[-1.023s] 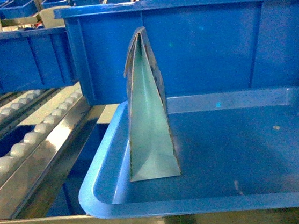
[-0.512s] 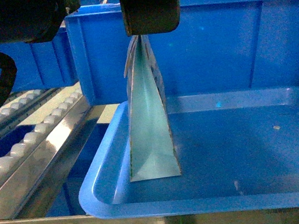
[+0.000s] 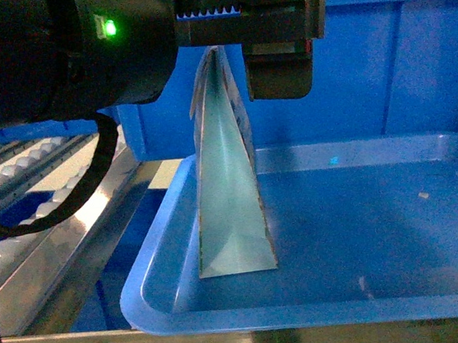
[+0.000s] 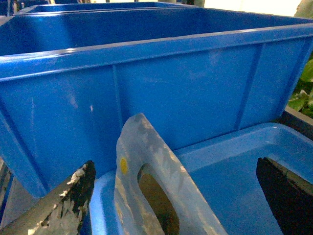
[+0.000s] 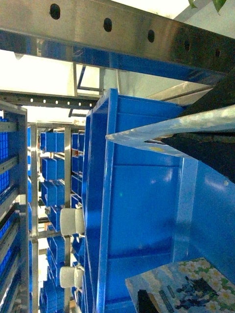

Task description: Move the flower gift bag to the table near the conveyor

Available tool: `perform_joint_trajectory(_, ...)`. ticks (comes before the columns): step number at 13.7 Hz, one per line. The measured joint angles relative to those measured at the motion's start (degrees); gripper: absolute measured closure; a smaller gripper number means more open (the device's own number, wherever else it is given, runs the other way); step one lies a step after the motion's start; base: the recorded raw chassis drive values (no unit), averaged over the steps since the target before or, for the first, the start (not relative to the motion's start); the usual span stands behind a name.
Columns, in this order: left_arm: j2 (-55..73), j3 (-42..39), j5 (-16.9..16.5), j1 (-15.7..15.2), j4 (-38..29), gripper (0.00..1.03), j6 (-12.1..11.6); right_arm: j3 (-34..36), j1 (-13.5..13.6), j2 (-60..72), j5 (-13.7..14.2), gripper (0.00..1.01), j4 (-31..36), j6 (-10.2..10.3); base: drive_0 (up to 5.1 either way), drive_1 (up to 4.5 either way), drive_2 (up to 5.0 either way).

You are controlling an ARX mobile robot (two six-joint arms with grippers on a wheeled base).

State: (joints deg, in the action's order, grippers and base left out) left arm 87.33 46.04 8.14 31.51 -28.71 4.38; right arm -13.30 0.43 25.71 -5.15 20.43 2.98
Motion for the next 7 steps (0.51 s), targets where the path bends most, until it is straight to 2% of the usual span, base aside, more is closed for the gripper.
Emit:
perform_joint_trajectory(2,1.27,0.26,0.98,-0.07,-0.48,0.07,0.17,0.0,0.0,0.0,0.0,0.99,0.0,0.0,0.0,0.0,0.0)
perform_joint_trajectory(3,1.84,0.59,1.09,-0.07,-0.57,0.17,0.26,0.0,0.0,0.0,0.0,0.99,0.0,0.0,0.0,0.0,0.0)
perform_joint_trajectory(5,2.73,1.29,1.33,-0.04,-0.92,0.31,0.46,0.0,0.0,0.0,0.0,0.99,0.0,0.0,0.0,0.0,0.0)
perform_joint_trajectory(7,3.96,1.42,3.04,0.02,-1.38,0.57,0.48,0.0,0.0,0.0,0.0,0.99,0.0,0.0,0.0,0.0,0.0)
